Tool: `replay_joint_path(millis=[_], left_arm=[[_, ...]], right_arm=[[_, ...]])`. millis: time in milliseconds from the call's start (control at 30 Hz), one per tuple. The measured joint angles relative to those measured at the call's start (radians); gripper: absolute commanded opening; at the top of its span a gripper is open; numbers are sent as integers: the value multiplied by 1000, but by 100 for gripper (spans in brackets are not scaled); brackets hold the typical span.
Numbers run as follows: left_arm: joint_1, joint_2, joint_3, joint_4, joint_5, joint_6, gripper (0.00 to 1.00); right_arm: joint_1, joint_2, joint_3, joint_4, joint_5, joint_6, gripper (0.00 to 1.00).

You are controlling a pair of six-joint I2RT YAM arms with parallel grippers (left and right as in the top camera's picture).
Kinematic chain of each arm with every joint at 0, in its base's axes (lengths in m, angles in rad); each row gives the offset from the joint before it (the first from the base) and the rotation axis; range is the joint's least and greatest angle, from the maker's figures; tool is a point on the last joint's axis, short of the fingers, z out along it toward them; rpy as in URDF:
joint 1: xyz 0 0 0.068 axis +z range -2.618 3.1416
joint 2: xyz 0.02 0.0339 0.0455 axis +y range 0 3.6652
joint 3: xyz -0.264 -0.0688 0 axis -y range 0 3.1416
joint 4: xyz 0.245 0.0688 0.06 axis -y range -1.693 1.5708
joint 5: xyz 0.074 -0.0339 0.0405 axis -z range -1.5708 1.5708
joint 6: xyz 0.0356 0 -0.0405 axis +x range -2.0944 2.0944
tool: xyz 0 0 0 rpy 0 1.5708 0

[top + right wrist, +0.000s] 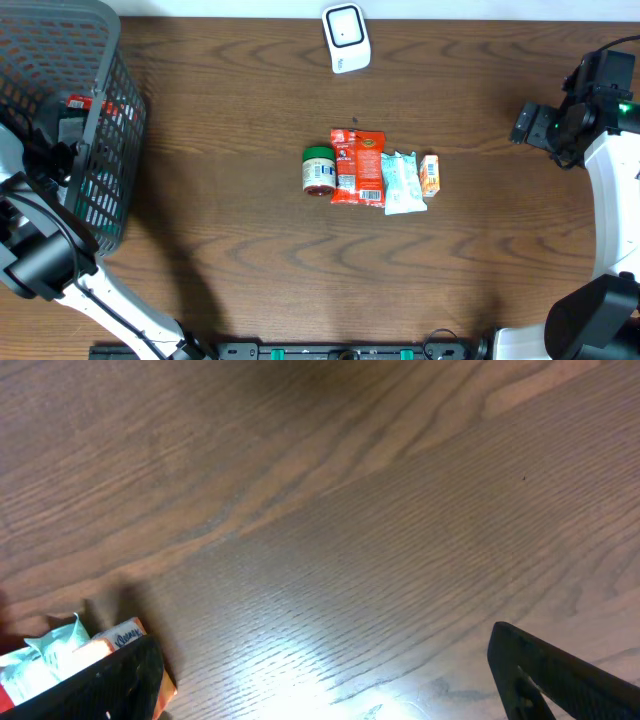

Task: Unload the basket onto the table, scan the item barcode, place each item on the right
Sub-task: 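Reach the left gripper into the basket and grasp the green glove pack, then lift the green glove pack out and carry it toward the scanner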

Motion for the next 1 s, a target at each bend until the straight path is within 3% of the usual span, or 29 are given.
replay_joint_path(millis=[67, 233, 333, 467, 700, 1000], left_arm=[[0, -8, -13, 8, 8, 7, 67], [-5, -13, -23, -4, 30, 10, 41], [-7, -15, -23, -13, 45, 11, 21], [-9, -27, -22, -38, 51, 14, 7], [-9, -145, -21, -21, 21, -37, 7], [-8, -576, 8, 61, -47, -186, 7]], right_arm=[[0, 0, 0, 0, 0, 0, 99], [0, 0, 0, 0, 0, 0, 99], [0, 0, 0, 0, 0, 0, 99], [0, 0, 0, 0, 0, 0, 99], [0, 0, 0, 0, 0, 0, 99], [0, 0, 0, 0, 0, 0, 99]])
